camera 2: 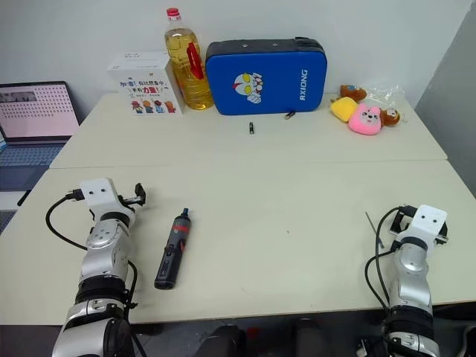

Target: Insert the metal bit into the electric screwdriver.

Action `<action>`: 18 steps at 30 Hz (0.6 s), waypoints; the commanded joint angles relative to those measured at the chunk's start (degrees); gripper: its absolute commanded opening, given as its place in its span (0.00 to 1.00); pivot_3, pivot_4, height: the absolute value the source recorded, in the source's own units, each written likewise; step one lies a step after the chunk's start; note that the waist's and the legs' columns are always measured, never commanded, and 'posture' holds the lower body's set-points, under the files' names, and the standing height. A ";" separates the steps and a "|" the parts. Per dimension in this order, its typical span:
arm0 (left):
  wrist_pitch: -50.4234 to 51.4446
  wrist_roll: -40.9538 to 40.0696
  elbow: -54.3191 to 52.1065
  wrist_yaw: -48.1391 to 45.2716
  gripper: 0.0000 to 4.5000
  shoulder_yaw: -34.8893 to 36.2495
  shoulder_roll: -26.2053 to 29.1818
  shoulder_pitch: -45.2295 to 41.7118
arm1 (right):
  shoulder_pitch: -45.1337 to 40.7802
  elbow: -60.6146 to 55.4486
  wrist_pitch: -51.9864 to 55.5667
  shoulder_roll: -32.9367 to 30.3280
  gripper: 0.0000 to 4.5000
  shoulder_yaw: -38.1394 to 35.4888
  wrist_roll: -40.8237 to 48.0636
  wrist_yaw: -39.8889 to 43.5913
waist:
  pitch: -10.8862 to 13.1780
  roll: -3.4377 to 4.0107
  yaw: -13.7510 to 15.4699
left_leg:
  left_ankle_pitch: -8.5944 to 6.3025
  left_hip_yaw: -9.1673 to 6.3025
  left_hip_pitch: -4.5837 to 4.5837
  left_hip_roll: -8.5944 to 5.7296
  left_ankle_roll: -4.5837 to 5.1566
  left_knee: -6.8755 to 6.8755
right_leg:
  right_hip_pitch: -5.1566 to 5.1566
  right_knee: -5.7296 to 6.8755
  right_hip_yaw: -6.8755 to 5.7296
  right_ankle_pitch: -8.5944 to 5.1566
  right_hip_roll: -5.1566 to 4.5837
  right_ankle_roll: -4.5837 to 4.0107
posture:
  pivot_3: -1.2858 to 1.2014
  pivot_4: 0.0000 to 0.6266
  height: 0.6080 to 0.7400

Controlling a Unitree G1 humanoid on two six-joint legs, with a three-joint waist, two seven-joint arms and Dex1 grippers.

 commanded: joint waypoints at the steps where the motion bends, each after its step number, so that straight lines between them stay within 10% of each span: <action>1: 0.72 -0.27 -2.95 -0.18 0.99 0.42 0.69 0.55 | 1.53 -0.58 1.10 0.08 1.00 -0.91 -0.58 -0.62 | 0.00 0.00 0.00 | 0.00 0.00 0.00 0.00 0.00 0.00 | 0.00 0.00 0.00 0.00 0.00 0.00 | 0.52 0.24 1.00; 12: 4.52 1.19 -7.52 -2.18 0.99 -1.00 3.04 2.76 | 1.72 -2.39 3.06 -2.12 1.00 -1.26 -0.42 1.11 | 0.01 0.01 0.03 | 0.00 -0.01 -0.01 0.00 0.00 0.00 | 0.00 0.00 -0.01 0.00 0.00 0.00 | 0.52 0.24 1.00; 18: 24.38 -0.30 -24.10 -13.31 0.99 -3.66 14.76 3.74 | -9.04 0.16 4.20 -9.16 1.00 2.37 0.23 11.26 | 0.28 0.29 -0.65 | 0.00 0.08 -0.05 0.00 0.01 -0.02 | -0.09 0.03 0.06 0.00 0.02 0.00 | 0.52 0.24 1.00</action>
